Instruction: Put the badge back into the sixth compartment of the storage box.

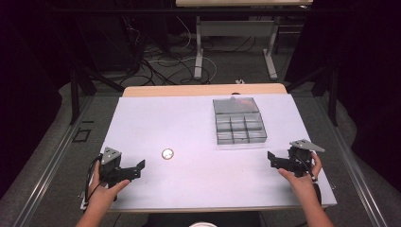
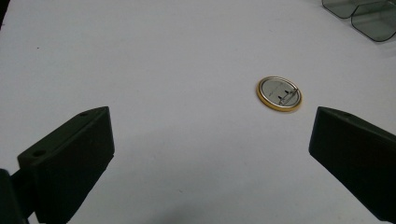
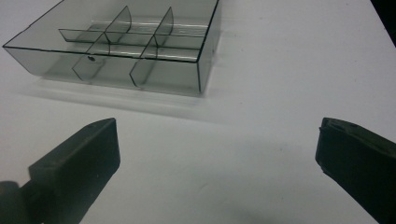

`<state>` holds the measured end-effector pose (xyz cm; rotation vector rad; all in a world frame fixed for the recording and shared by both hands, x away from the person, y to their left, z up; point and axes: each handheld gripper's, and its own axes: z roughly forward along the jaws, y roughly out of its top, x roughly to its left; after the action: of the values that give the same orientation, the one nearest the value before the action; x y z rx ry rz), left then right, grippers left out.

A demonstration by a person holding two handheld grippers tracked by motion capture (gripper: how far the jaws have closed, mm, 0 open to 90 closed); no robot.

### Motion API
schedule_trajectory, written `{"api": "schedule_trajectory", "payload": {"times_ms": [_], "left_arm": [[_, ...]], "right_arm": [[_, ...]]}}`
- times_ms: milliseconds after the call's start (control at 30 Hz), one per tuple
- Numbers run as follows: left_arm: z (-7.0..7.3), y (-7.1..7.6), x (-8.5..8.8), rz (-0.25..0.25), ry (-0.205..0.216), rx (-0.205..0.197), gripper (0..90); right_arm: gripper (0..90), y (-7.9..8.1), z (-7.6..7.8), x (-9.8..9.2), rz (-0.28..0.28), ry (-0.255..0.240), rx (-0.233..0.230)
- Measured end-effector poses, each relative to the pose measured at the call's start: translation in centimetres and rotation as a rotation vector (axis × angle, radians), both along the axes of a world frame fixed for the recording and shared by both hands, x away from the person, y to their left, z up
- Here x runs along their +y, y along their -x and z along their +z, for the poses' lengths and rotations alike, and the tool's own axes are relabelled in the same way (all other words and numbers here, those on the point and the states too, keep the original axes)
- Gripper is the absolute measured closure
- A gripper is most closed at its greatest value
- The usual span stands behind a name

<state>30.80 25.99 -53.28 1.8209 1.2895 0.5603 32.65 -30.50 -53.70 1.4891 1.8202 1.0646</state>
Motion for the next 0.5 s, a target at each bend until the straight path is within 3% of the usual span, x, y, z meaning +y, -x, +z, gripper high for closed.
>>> {"api": "schedule_trajectory", "payload": {"times_ms": [100,233,500], "left_arm": [[0.3,0.2,-0.1,0.003,0.001,-0.001,0.4],[0.6,0.2,-0.2,-0.010,-0.024,-0.034,0.4],[0.3,0.4,-0.1,-0.016,-0.006,-0.026,0.8]], "right_arm": [[0.0,0.1,0.1,0.4,0.004,0.006,-0.017],[0.0,0.2,0.2,0.7,0.047,0.022,-0.023],[0.0,0.3,0.9,2.4,0.092,0.027,-0.045]]}}
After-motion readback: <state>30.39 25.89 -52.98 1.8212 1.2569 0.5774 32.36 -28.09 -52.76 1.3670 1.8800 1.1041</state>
